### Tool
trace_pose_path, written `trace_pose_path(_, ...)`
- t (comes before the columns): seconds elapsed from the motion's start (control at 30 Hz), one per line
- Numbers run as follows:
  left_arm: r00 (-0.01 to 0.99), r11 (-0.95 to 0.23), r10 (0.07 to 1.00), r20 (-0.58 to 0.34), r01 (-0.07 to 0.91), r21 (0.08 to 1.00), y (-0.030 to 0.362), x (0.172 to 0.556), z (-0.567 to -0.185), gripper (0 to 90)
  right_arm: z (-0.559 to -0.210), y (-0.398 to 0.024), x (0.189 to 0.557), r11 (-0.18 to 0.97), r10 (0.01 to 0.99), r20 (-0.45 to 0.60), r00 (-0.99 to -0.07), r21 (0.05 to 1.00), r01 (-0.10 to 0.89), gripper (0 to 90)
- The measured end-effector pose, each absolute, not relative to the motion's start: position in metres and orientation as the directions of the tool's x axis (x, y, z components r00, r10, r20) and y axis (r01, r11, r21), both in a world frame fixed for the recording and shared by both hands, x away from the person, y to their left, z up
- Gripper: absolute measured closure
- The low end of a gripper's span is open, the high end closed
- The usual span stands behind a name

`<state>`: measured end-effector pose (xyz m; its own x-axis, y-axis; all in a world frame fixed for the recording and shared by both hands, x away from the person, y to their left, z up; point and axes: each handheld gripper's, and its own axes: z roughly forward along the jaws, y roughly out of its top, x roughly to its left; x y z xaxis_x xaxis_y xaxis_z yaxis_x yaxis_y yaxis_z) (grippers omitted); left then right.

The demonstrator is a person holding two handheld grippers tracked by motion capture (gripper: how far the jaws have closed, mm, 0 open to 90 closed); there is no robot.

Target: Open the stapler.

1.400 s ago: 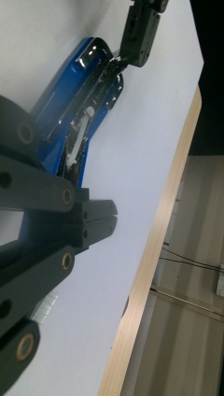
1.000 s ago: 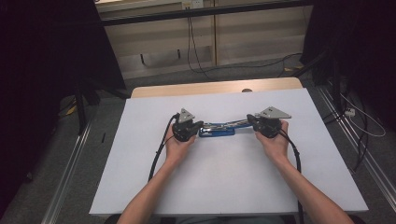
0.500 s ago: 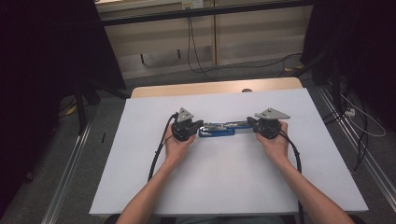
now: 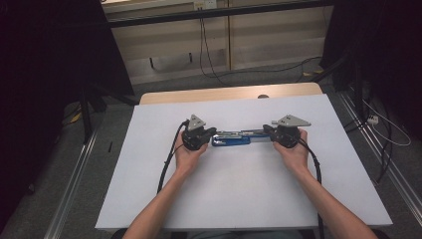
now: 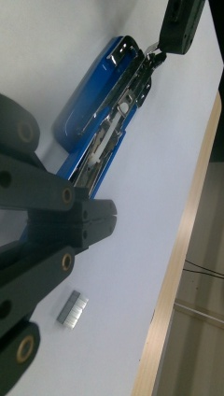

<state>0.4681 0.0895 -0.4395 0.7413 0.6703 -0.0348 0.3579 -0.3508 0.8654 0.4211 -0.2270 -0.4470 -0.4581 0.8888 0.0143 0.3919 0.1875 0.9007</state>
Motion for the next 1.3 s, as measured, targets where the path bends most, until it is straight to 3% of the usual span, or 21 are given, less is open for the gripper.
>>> trace_pose_path(0.23, 0.743, -0.31, 0.665, -0.071, 0.361, 0.879, 0.092, 0.466, -0.434, 80.0, -0.446, -0.227, 0.42, 0.174, 0.883, 0.033, -0.469, 0.903, 0.392, 85.1)
trace_pose_path(0.43, 0.732, -0.291, 0.677, -0.079, 0.364, 0.885, 0.099, 0.461, -0.432, 60.1, -0.442, -0.228, 0.419, 0.154, 0.874, 0.053, -0.484, 0.913, 0.377, 75.0)
trace_pose_path(0.7, 0.713, -0.279, 0.697, -0.078, 0.37, 0.886, 0.107, 0.455, -0.429, 27.8, -0.441, -0.228, 0.418, 0.142, 0.874, 0.073, -0.48, 0.907, 0.396, 43.1)
trace_pose_path(0.9, 0.708, -0.289, 0.704, -0.062, 0.364, 0.885, 0.108, 0.449, -0.427, 9.5, -0.44, -0.228, 0.417, 0.142, 0.881, 0.069, -0.468, 0.905, 0.401, 21.7)
trace_pose_path(1.07, 0.717, -0.279, 0.693, -0.069, 0.355, 0.892, 0.115, 0.443, -0.423, 4.4, -0.439, -0.228, 0.417, 0.143, 0.882, 0.066, -0.467, 0.906, 0.397, 14.8)
trace_pose_path(1.3, 0.702, -0.27, 0.709, -0.067, 0.358, 0.894, 0.129, 0.429, -0.421, 4.4, -0.436, -0.234, 0.416, 0.112, 0.888, 0.091, -0.45, 0.907, 0.406, 10.9)
